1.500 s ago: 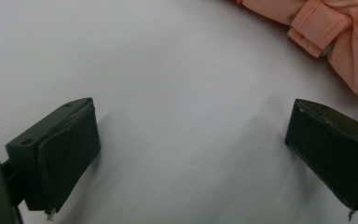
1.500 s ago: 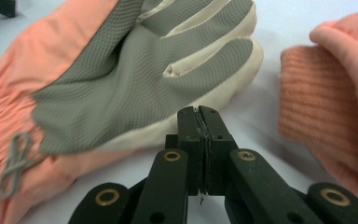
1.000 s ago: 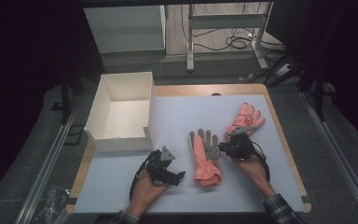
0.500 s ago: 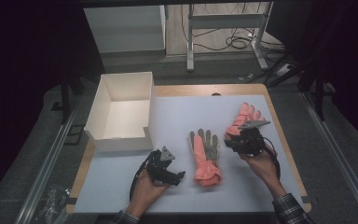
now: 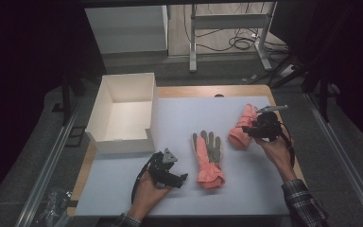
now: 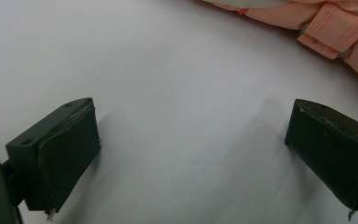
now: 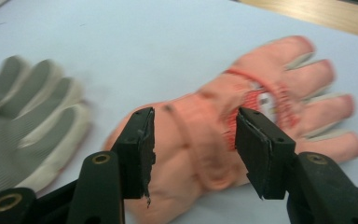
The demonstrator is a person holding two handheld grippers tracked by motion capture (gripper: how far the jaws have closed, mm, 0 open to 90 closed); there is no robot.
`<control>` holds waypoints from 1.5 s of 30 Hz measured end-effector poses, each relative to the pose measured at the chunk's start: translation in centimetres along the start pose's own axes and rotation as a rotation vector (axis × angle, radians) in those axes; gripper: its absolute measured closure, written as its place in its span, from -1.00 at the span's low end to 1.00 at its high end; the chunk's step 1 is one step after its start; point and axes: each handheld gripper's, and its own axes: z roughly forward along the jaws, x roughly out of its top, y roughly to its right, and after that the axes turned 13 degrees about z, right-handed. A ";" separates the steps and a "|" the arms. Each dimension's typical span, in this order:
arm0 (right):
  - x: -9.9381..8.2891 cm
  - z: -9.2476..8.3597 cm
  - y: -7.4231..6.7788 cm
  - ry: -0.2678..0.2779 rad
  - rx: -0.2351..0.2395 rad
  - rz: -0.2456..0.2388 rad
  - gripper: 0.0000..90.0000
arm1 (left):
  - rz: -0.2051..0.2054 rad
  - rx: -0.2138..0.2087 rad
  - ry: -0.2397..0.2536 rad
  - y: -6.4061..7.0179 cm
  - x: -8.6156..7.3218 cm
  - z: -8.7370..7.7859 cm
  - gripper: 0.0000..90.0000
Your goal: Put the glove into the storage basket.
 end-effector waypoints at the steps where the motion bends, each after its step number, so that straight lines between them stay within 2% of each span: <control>1: 0.2 0.2 0.3 0.001 -0.008 0.006 0.02 | 0.000 0.000 0.000 0.0 0.0 0.0 -0.94; 5: 0.9 0.9 1.2 0.005 -0.041 0.027 -0.01 | 0.000 0.000 0.001 0.0 0.0 0.0 -0.94; 8: 1.6 2.0 2.3 -0.001 -0.078 0.066 -0.04 | 0.000 0.000 0.001 0.0 0.0 0.0 -0.94; 11: 1.9 2.5 2.7 -0.004 -0.093 0.077 -0.06 | 0.000 0.000 0.001 0.0 0.0 0.0 -0.94; 15: 2.1 4.0 3.4 -0.023 -0.144 0.087 -0.12 | 0.000 0.000 0.001 0.0 0.0 0.0 -0.94; 17: 2.1 4.3 3.5 -0.034 -0.145 0.093 -0.13 | 0.000 0.000 0.001 0.0 0.0 0.0 -0.94; 19: 1.7 5.2 3.9 -0.072 -0.130 0.117 -0.11 | 0.000 0.000 0.001 0.0 0.0 0.0 -0.94; 22: 1.5 5.7 4.3 -0.080 -0.094 0.159 0.03 | 0.000 0.000 0.001 0.0 0.0 0.0 -0.94; 24: 1.5 5.7 4.4 -0.082 -0.087 0.167 0.08 | 0.000 0.000 0.001 0.0 0.0 0.0 -0.94; 27: 1.3 5.8 4.2 -0.095 -0.061 0.197 0.52 | 0.000 0.000 0.001 0.0 0.0 0.0 -0.94; 28: 1.2 5.8 4.0 -0.090 -0.067 0.188 0.61 | 0.000 0.000 0.001 0.0 0.0 0.0 -0.94; 29: 1.2 5.8 4.0 -0.090 -0.067 0.188 0.61 | 0.000 0.000 0.001 0.0 0.0 0.0 -0.94; 30: 1.2 5.7 3.6 -0.086 -0.083 0.160 0.78 | 0.000 0.000 0.001 0.0 0.0 0.0 -0.94; 35: 1.3 5.3 3.3 -0.075 -0.098 0.146 0.88 | 0.000 0.000 0.001 0.0 0.0 0.0 -0.94; 36: 1.5 5.0 3.4 -0.074 -0.087 0.159 0.89 | 0.000 0.000 0.001 0.0 0.0 0.0 -0.94; 41: 1.6 4.3 3.5 -0.064 -0.073 0.165 0.90 | 0.000 0.000 0.001 0.0 0.0 0.0 -0.94; 45: 1.6 3.5 3.5 -0.061 -0.044 0.170 0.90 | 0.000 0.000 0.001 0.0 0.0 0.0 -0.94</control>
